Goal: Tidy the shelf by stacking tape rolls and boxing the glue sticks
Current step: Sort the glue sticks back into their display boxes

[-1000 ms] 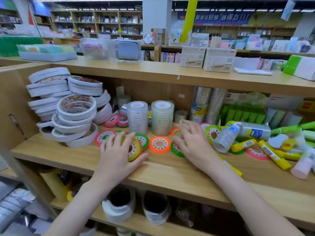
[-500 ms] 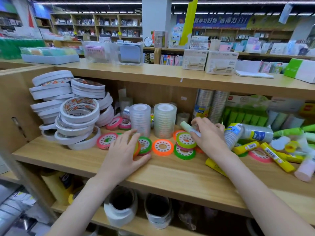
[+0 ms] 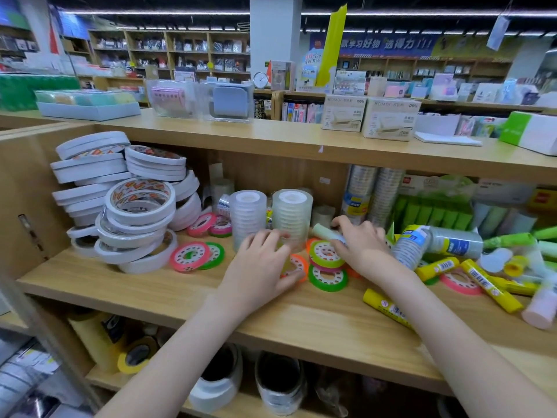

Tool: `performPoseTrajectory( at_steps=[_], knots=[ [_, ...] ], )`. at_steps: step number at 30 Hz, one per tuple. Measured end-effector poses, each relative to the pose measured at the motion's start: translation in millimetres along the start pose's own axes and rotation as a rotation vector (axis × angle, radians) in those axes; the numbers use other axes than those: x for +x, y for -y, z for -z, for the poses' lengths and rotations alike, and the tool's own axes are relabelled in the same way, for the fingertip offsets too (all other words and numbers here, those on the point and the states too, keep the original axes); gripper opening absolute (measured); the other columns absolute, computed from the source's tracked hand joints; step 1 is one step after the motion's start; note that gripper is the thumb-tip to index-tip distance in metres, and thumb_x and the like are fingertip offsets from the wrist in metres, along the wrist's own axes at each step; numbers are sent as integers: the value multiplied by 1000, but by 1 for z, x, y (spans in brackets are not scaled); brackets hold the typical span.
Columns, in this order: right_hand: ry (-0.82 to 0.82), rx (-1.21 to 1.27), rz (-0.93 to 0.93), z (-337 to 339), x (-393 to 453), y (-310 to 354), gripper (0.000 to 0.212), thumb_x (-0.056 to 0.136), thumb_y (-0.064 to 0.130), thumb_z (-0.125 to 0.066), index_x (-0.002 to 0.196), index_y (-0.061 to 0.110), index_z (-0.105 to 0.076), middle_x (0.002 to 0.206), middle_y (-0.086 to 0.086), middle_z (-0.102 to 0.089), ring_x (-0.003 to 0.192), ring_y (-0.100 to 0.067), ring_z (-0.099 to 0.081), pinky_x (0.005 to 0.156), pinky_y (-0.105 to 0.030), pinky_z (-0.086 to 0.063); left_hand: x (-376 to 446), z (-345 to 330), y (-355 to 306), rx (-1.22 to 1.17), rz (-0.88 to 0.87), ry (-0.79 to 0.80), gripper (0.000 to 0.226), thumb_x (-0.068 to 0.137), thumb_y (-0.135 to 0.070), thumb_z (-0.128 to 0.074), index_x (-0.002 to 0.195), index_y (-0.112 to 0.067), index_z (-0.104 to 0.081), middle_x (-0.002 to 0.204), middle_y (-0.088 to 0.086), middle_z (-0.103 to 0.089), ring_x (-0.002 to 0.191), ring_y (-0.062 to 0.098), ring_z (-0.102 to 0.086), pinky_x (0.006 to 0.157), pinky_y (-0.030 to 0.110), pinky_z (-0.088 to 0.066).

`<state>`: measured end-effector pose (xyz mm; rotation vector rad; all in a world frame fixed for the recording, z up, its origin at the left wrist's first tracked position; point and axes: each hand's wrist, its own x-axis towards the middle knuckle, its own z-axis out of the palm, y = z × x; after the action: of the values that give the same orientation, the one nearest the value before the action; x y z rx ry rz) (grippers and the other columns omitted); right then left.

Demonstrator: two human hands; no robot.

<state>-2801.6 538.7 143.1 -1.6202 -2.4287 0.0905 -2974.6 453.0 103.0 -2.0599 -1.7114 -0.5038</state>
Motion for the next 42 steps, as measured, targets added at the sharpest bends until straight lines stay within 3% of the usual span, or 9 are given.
performPoseTrajectory(
  at_steps=[5, 11, 20, 24, 28, 31, 34, 38, 42],
  knots=[
    [-275, 355, 57, -10, 11, -13, 16, 85, 18, -62, 98, 15, -54, 98, -1, -59, 96, -23, -54, 81, -29, -37, 8, -1, 0, -39, -4, -34, 49, 83, -53, -39, 97, -16, -68, 100, 1, -64, 93, 21, -59, 83, 34, -46],
    [-574, 569, 190, 30, -15, -27, 14, 80, 9, -67, 86, 10, -55, 80, -4, -59, 64, -10, -52, 54, -7, -36, -2, 3, -5, -126, -17, -255, 31, 84, -36, -50, 100, -14, -65, 106, 4, -61, 102, 19, -51, 94, 33, -32],
    [-282, 301, 270, -6, -115, -72, 25, 82, 19, -68, 89, 23, -44, 88, 12, -45, 73, -4, -44, 66, -19, -37, 13, -7, -43, -255, -72, -259, 25, 81, -20, -46, 96, -14, -66, 106, 6, -61, 101, 21, -51, 92, 34, -33],
    [-332, 242, 278, -10, -128, -83, 23, 85, 40, -55, 94, 29, -38, 91, 9, -43, 73, -13, -42, 65, -29, -37, 27, -10, -63, -288, -116, -232, 26, 78, -19, -46, 95, -13, -66, 105, 8, -61, 101, 20, -48, 90, 34, -32],
    [-469, 117, 187, -8, -140, -116, 13, 88, 34, -39, 88, 22, -40, 85, 4, -47, 69, -16, -45, 62, -28, -36, 45, -10, -87, -334, -142, -225, 28, 80, -21, -45, 98, -13, -65, 106, 7, -61, 100, 20, -49, 90, 35, -33],
    [-493, 1, 87, -6, -144, -141, 28, 94, 40, -33, 91, 15, -48, 88, -4, -55, 77, -25, -54, 72, -32, -37, 63, -15, -103, -325, -134, -117, 36, 79, -27, -42, 105, -13, -63, 111, 5, -62, 102, 25, -56, 90, 34, -31],
    [-322, 77, 95, -9, -145, -148, 65, 90, 64, -22, 124, 15, -49, 125, -5, -53, 111, -18, -43, 93, -33, -37, 84, -22, -109, -412, -52, 16, 59, 79, -38, -25, 120, -13, -59, 127, 5, -56, 118, 26, -49, 99, 31, -27],
    [-265, -8, 146, -7, -136, -154, 52, 88, 64, -27, 122, 28, -44, 120, -2, -57, 102, -23, -58, 78, -40, -51, 102, -31, -101, -501, 30, 142, 34, 96, -23, -39, 125, -18, -56, 132, 3, -51, 122, 25, -42, 98, 26, -27],
    [-245, 32, 177, 0, -128, -163, 41, 82, 46, -44, 118, 29, -49, 110, -1, -60, 95, -26, -60, 77, -42, -53, 101, -37, -107, -563, 57, 153, 58, 83, -60, -33, 117, -22, -60, 125, -2, -55, 116, 22, -47, 97, 30, -34]
  ],
)
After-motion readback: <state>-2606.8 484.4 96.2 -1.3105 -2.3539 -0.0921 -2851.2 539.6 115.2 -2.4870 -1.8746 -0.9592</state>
